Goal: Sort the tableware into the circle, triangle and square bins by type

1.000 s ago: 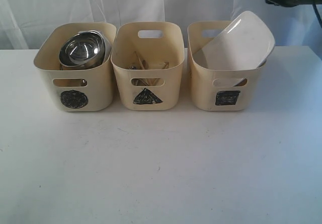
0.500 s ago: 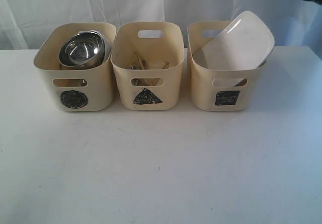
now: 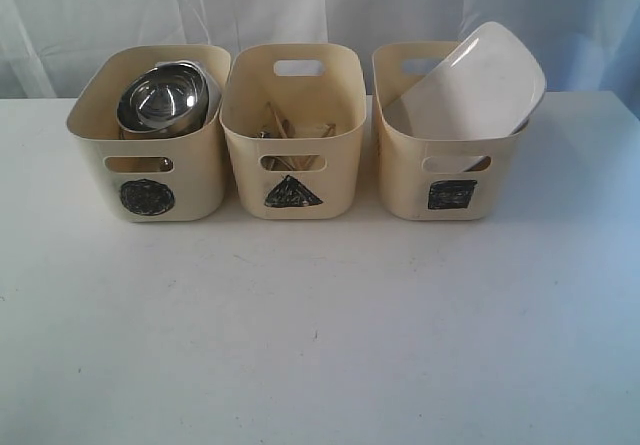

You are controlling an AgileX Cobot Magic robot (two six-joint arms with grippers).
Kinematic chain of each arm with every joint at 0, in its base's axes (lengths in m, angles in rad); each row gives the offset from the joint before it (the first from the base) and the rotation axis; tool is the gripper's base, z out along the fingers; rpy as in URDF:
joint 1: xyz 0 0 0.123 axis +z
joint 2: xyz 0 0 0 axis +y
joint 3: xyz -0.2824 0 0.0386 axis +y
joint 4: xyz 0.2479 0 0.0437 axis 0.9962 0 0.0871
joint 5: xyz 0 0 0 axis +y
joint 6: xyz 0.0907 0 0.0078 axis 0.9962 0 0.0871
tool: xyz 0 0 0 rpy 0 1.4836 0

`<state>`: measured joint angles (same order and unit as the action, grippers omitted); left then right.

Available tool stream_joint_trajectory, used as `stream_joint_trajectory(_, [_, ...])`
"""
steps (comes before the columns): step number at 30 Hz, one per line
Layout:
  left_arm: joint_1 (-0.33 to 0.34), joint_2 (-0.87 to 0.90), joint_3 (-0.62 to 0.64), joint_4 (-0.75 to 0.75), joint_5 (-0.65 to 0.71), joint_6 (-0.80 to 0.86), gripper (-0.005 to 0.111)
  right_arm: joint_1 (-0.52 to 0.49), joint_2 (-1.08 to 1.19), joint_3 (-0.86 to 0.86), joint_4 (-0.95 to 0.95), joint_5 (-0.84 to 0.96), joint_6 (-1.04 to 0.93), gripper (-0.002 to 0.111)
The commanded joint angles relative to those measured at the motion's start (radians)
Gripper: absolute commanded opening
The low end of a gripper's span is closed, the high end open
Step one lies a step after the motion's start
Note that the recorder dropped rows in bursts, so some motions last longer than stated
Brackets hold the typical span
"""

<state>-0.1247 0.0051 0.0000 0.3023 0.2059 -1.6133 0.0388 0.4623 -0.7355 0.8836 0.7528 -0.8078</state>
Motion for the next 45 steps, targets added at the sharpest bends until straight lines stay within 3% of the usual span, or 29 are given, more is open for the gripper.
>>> stream_joint_trajectory(1, [0.002,-0.005,0.0,0.021,0.004,0.003,0.0,0.004,-0.045,0.005,0.001,0.009,0.006,0.0])
stream_joint_trajectory(8, [0.002,-0.005,0.0,0.021,0.004,0.003,0.0,0.046,-0.045,0.015,0.001,0.007,0.006,0.0])
stream_joint_trajectory(11, [0.002,-0.005,0.0,0.021,0.004,0.003,0.0,0.067,-0.075,0.017,-0.103,0.003,0.014,0.0])
stream_joint_trajectory(14, [0.002,-0.005,0.0,0.021,0.004,0.003,0.0,0.072,-0.147,0.041,-0.304,-0.003,0.214,0.0])
stream_joint_trajectory(18, [0.002,-0.005,0.0,0.021,0.004,0.003,0.0,0.072,-0.275,0.142,-0.697,-0.083,0.722,0.0])
stream_joint_trajectory(19, [0.002,-0.005,0.0,0.021,0.004,0.003,0.0,0.072,-0.316,0.189,-0.73,-0.13,0.752,0.0])
stream_joint_trajectory(23, [0.002,-0.005,0.0,0.021,0.004,0.003,0.0,0.072,-0.394,0.347,-0.733,-0.314,0.75,0.0])
stream_joint_trajectory(32, [0.002,-0.005,0.0,0.021,0.004,0.003,0.0,0.072,-0.462,0.593,-0.814,-0.35,0.75,0.0])
stream_joint_trajectory(45, [0.002,-0.005,0.0,0.021,0.004,0.003,0.0,0.07,-0.462,0.696,-0.815,-0.361,0.762,0.0])
